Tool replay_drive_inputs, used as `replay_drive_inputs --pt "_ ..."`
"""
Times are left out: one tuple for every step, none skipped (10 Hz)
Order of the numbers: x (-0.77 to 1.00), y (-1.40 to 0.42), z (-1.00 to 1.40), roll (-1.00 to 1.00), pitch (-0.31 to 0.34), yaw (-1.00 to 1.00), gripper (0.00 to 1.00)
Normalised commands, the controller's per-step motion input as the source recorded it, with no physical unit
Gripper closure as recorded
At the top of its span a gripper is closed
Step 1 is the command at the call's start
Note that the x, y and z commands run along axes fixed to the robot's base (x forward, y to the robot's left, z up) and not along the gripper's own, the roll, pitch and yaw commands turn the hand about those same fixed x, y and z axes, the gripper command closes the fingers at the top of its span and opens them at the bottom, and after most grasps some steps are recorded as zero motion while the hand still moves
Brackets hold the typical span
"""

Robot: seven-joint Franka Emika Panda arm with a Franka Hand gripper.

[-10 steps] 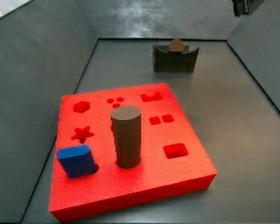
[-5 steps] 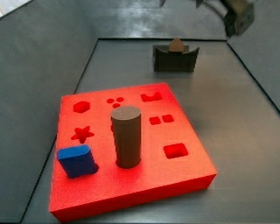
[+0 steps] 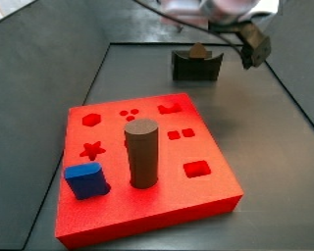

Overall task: Pick up the 3 prong object. Move up. Place the 3 prong object on the fixture. Regrasp the 3 prong object. Move to above the board. Insert the 3 prong object.
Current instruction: Regrasp the 3 prong object, then move to above the board.

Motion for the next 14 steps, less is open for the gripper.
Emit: replay_drive_inputs --pt "0.11 0.04 -1.00 0.07 -0.051 0.00 0.00" --pt "0.11 0.03 -0.91 0.06 -0.032 -0.01 0.00" --pt "0.10 0.02 -0.81 0.06 -0.027 -0.01 0.00" --pt "0.08 0.01 -0.62 0.06 -0.020 0.00 0.00" --pt "0.08 0.01 -0.48 0.06 -0.021 0.00 0.00" --pt "0.07 0.01 -0.30 0.05 -0.021 0.01 0.00" --pt "0.06 0.01 -0.21 0.05 -0.012 0.02 0.00" --pt "0.00 0.00 0.00 0.00 0.000 0.00 1.00" --pt "-0.13 -0.11 1.00 -0.03 -0.014 0.18 1.00" --pt "-0.13 -0.11 1.00 -0.03 -0.019 0.17 1.00" --pt "-0.13 -0.11 1.00 -0.04 -0.039 0.15 1.00" --pt "-0.13 -0.10 1.00 -0.05 -0.073 0.11 1.00" --pt "-0.13 -0.10 1.00 -0.05 -0.088 0.08 1.00" --pt "-0.13 -0.09 1.00 -0.04 -0.089 0.03 1.00"
